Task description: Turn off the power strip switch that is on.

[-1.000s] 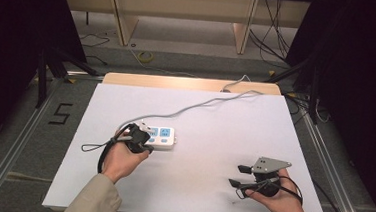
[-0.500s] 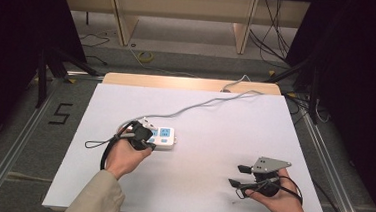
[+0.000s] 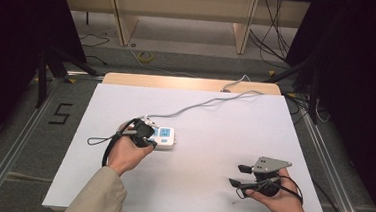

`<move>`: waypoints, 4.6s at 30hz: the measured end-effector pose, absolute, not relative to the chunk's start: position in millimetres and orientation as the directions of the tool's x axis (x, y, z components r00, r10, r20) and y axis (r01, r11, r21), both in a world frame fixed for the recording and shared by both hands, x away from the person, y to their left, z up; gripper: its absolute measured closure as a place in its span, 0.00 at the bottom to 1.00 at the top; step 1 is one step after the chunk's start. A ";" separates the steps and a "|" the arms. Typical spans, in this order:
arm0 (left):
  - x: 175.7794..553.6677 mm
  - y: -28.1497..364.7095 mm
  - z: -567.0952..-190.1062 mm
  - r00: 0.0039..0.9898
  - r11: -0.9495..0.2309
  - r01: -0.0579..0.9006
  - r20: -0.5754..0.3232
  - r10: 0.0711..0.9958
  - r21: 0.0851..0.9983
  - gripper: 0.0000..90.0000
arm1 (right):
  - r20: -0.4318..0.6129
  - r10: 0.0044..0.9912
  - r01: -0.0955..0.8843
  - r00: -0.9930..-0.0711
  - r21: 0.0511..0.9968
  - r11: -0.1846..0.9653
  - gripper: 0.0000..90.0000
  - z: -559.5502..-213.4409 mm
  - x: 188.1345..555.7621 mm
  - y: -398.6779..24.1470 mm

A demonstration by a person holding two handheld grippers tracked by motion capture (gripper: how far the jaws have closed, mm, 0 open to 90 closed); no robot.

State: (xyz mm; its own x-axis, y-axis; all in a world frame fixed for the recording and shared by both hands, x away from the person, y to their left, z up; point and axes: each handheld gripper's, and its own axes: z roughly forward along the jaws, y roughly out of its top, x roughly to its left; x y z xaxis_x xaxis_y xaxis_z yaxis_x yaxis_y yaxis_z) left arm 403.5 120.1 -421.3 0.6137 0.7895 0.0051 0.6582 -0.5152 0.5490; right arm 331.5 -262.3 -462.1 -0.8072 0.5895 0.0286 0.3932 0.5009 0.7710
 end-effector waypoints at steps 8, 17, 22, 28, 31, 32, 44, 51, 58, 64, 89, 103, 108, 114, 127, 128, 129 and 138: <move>407.3 120.3 -420.1 0.614 -0.518 0.661 0.006 0.790 0.543 1.00 | 0.028 0.588 0.392 -0.809 0.770 0.503 0.45 -462.1 331.6 -262.0; 410.2 119.8 -420.4 0.610 -0.515 0.668 0.002 0.792 0.537 1.00 | 0.028 0.588 0.392 -0.808 0.770 0.503 0.45 -462.0 331.5 -261.6; 410.7 119.2 -419.0 0.613 -0.520 0.665 0.007 0.790 0.537 1.00 | 0.028 0.588 0.393 -0.808 0.769 0.504 0.45 -462.1 331.7 -261.6; 412.6 118.1 -417.8 0.610 -0.518 0.667 0.006 0.792 0.534 1.00 | 0.032 0.588 0.395 -0.808 0.769 0.502 0.45 -462.2 331.3 -261.3; 413.5 117.5 -418.0 0.615 -0.525 0.665 0.009 0.789 0.531 1.00 | 0.033 0.588 0.396 -0.808 0.770 0.501 0.45 -462.1 331.3 -261.3; 413.8 117.3 -418.2 0.615 -0.525 0.666 0.008 0.788 0.531 1.00 | 0.034 0.588 0.397 -0.808 0.769 0.500 0.45 -462.2 331.5 -261.3; 417.3 116.0 -418.3 0.615 -0.530 0.668 0.013 0.788 0.522 1.00 | 0.033 0.588 0.396 -0.808 0.769 0.501 0.45 -462.5 331.5 -261.4; 419.6 115.1 -418.1 0.613 -0.528 0.670 0.012 0.790 0.521 1.00 | 0.034 0.587 0.397 -0.809 0.768 0.503 0.45 -462.8 331.5 -260.8; 422.8 113.4 -417.1 0.619 -0.537 0.666 0.017 0.785 0.517 1.00 | 0.034 0.587 0.397 -0.809 0.768 0.503 0.46 -462.7 331.5 -260.7; 425.2 110.8 -417.6 0.620 -0.539 0.668 0.018 0.785 0.513 1.00 | 0.031 0.586 0.395 -0.809 0.768 0.504 0.45 -462.5 331.7 -261.1; 434.1 102.4 -415.8 0.631 -0.561 0.666 0.031 0.775 0.491 1.00 | 0.034 0.585 0.396 -0.811 0.768 0.503 0.45 -462.4 331.6 -260.7; 438.8 100.2 -416.6 0.634 -0.564 0.669 0.025 0.773 0.485 1.00 | 0.034 0.584 0.395 -0.811 0.769 0.503 0.45 -462.2 331.8 -260.8; 440.5 100.9 -417.1 0.633 -0.566 0.669 0.031 0.774 0.482 1.00 | 0.033 0.583 0.394 -0.812 0.767 0.505 0.45 -462.4 331.7 -260.4; 441.9 98.8 -416.6 0.635 -0.571 0.666 0.037 0.772 0.480 1.00 | 0.034 0.583 0.396 -0.812 0.766 0.506 0.45 -462.5 332.0 -260.5; 446.4 92.3 -417.1 0.645 -0.588 0.660 0.047 0.762 0.468 1.00 | 0.033 0.584 0.396 -0.811 0.766 0.506 0.45 -462.8 332.0 -260.9; 446.7 92.0 -417.3 0.647 -0.590 0.660 0.048 0.761 0.465 1.00 | 0.033 0.584 0.396 -0.811 0.766 0.506 0.45 -462.8 332.1 -261.0; 447.0 91.7 -417.5 0.648 -0.592 0.659 0.048 0.760 0.464 1.00 | 0.034 0.584 0.396 -0.811 0.766 0.506 0.45 -462.9 332.1 -261.1; 448.4 87.8 -418.9 0.651 -0.597 0.658 0.052 0.757 0.459 1.00 | 0.033 0.583 0.396 -0.812 0.765 0.508 0.45 -463.2 332.3 -261.1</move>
State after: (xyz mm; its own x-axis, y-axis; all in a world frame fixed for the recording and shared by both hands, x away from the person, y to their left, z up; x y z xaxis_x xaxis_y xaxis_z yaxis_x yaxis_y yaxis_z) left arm 448.4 87.8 -418.9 0.6508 0.7575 0.0521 0.6581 -0.5969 0.4590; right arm 332.3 -261.1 -463.2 -0.8121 0.5825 0.0335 0.3961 0.5083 0.7647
